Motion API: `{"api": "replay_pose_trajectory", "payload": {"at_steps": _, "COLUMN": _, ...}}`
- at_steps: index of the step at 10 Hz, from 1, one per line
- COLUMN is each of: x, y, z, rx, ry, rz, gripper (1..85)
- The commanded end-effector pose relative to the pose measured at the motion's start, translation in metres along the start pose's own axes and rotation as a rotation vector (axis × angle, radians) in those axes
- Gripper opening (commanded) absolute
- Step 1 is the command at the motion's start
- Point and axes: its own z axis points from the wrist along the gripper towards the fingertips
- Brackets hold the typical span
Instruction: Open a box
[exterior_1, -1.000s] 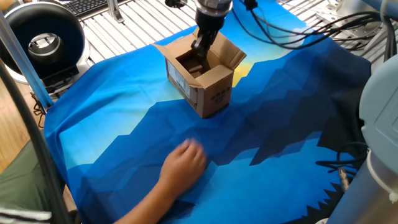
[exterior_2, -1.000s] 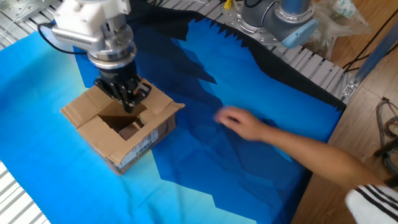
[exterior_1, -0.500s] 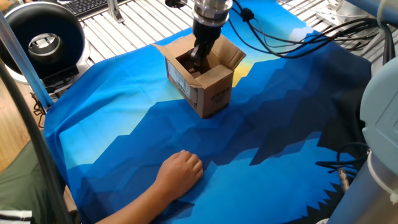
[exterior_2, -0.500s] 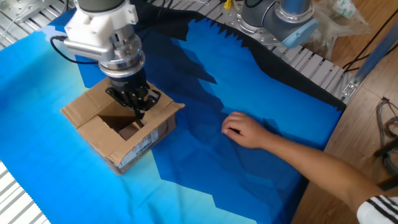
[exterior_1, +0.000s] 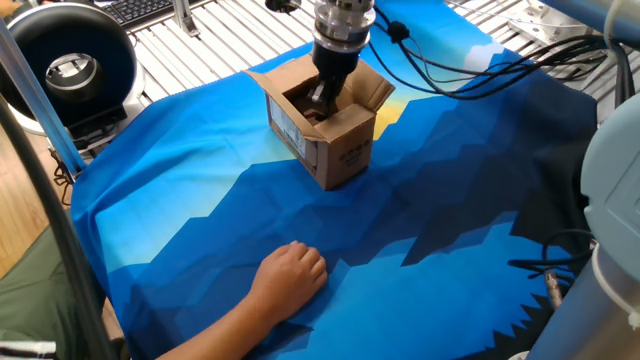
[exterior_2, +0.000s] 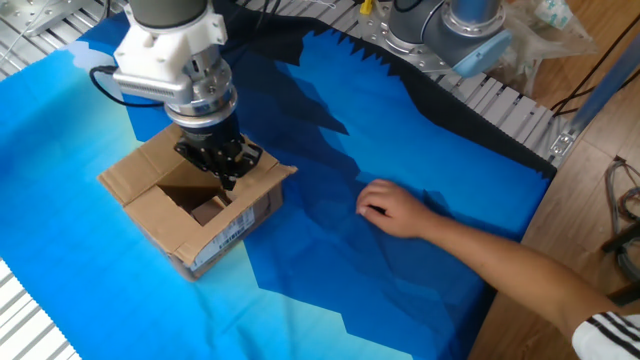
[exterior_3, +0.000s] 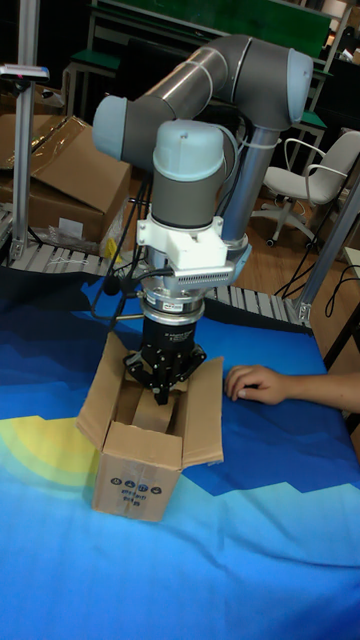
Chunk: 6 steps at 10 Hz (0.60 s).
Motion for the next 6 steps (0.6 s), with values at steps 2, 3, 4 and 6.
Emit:
{"api": "replay_pose_trajectory", "payload": {"at_steps": 2, "x": 0.034, "y": 0.028, "z": -0.010, "rx": -0.113, "ry": 0.146, "rz": 0.051, "gripper": 1.3}}
{"api": "replay_pose_trajectory", "payload": {"at_steps": 3, "x": 0.037, "y": 0.029, "z": -0.014, "rx": -0.116, "ry": 0.169, "rz": 0.054, "gripper": 1.3}}
{"api": "replay_pose_trajectory", "payload": {"at_steps": 4, "x": 0.040, "y": 0.028, "z": -0.019, "rx": -0.109, "ry": 0.190, "rz": 0.056, "gripper": 1.3}}
{"api": "replay_pose_trajectory", "payload": {"at_steps": 6, "x": 0.043, "y": 0.028, "z": -0.029, "rx": -0.111, "ry": 0.219, "rz": 0.069, "gripper": 1.3}}
